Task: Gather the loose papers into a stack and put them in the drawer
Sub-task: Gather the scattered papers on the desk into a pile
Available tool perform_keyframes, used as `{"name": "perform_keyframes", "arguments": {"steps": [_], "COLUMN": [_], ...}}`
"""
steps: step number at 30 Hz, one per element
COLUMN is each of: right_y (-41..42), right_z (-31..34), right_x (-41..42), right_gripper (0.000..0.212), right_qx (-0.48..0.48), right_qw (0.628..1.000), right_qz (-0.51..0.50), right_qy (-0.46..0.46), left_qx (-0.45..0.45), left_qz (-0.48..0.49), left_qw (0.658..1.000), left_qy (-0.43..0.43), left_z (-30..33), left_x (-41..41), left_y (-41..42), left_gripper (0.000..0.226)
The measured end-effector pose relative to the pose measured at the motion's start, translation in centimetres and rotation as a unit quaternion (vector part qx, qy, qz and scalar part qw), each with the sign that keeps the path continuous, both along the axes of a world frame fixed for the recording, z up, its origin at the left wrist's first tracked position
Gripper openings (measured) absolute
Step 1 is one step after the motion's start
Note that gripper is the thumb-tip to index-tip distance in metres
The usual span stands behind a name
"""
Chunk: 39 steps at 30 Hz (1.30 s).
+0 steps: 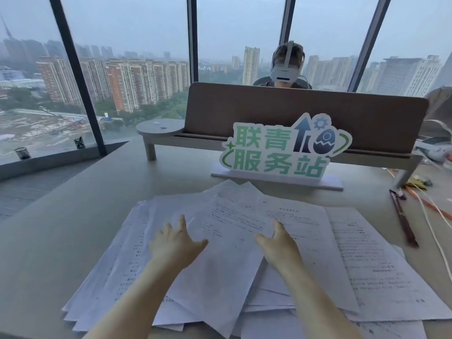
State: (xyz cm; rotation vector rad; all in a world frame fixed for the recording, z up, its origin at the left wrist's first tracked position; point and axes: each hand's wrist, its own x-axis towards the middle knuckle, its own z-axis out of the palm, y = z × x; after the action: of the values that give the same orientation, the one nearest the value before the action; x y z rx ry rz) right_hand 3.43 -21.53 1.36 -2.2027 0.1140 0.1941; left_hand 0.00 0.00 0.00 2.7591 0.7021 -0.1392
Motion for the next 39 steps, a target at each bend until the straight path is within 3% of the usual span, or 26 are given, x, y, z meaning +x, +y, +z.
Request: {"name": "perform_keyframes", "arguments": {"steps": [3,6,10,15,20,24,27,30,36,38,39], "right_y": [0.0,0.4,0.1,-4.0,-8.7,-10.5,-10.7,-10.6,-10.0,-9.6,-9.4], "right_z": [-0.7,-1.3,-0.7,1.5,1.7,0.8,0.8,1.1,0.6,0.2,0.0], "right_x": [0.2,-0.1,-0.4,1.3,2.6,3.4,3.7,3.9,3.7,3.3,3.2], "right_gripper": [0.062,0.067,0.077,0.07,0.069,0.082,0.082,0.082,0.07,0.059,0.053], "right_qx": [0.094,0.17,0.109,0.024,-0.083,-0.178,-0.149,-0.045,0.033,0.061,0.063], "right_qw": [0.995,0.983,0.993,0.998,0.995,0.977,0.978,0.988,0.991,0.991,0.992], "right_qz": [-0.036,-0.045,-0.031,-0.013,-0.054,-0.106,-0.129,-0.132,-0.092,-0.057,-0.041], "right_qy": [0.023,0.046,0.015,-0.054,-0.033,0.055,0.066,0.065,0.088,0.103,0.1], "left_qx": [0.01,-0.055,-0.161,-0.322,-0.318,-0.313,-0.307,-0.319,-0.381,-0.407,-0.411], "left_qz": [0.003,0.012,0.002,-0.019,-0.067,-0.073,-0.074,-0.058,-0.003,0.036,0.044], "left_qw": [1.0,0.998,0.986,0.941,0.943,0.944,0.946,0.942,0.91,0.896,0.894], "left_qy": [0.002,-0.017,-0.045,-0.105,-0.068,-0.075,-0.075,-0.089,-0.16,-0.17,-0.173], "left_z": [-0.2,0.2,1.0,1.8,1.1,1.4,1.4,1.3,0.9,0.7,0.8], "left_x": [-0.7,-0.7,-0.9,-1.0,-0.9,-0.8,-0.7,-0.5,-0.3,-0.1,0.0], "left_y": [0.3,0.4,0.0,-2.4,-5.7,-7.3,-8.0,-8.8,-9.4,-9.0,-8.9], "left_gripper": [0.097,0.084,0.031,0.012,0.053,0.06,0.066,0.077,0.105,0.094,0.076]}}
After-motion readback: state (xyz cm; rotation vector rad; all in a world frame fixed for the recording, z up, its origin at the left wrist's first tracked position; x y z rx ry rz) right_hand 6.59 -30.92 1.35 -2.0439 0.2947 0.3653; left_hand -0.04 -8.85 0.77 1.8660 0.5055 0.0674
